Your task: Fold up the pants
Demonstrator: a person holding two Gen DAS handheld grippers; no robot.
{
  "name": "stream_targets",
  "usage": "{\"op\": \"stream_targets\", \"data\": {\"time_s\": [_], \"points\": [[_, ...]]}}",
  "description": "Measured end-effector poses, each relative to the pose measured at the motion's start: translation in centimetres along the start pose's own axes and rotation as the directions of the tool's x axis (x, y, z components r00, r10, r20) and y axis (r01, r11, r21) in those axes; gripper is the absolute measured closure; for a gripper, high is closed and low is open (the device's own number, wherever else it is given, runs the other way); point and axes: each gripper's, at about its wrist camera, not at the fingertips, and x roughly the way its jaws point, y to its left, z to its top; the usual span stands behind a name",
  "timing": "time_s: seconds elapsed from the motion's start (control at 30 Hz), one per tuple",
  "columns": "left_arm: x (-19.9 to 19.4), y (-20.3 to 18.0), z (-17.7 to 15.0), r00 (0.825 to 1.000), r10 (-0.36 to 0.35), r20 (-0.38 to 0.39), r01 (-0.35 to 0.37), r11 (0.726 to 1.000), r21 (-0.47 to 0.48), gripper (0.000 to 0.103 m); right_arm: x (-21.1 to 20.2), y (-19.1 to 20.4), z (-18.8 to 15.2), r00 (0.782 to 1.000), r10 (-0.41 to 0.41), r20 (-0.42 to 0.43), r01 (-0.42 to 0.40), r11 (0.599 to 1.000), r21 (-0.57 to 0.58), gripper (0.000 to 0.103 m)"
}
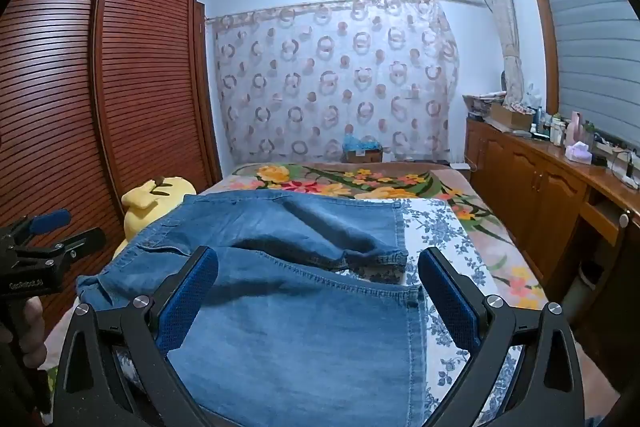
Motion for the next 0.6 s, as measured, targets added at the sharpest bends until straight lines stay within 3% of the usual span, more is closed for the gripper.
{"op": "stream_targets", "data": {"time_s": [0.6], "points": [[-0.49, -0.08, 0.56, 1.000, 0.009, 0.009, -0.009, 1.000, 0.025, 0.000, -0.31, 0.01, -0.23, 1.000, -0.001, 0.006, 0.001, 1.000, 0.001, 0.003]]}}
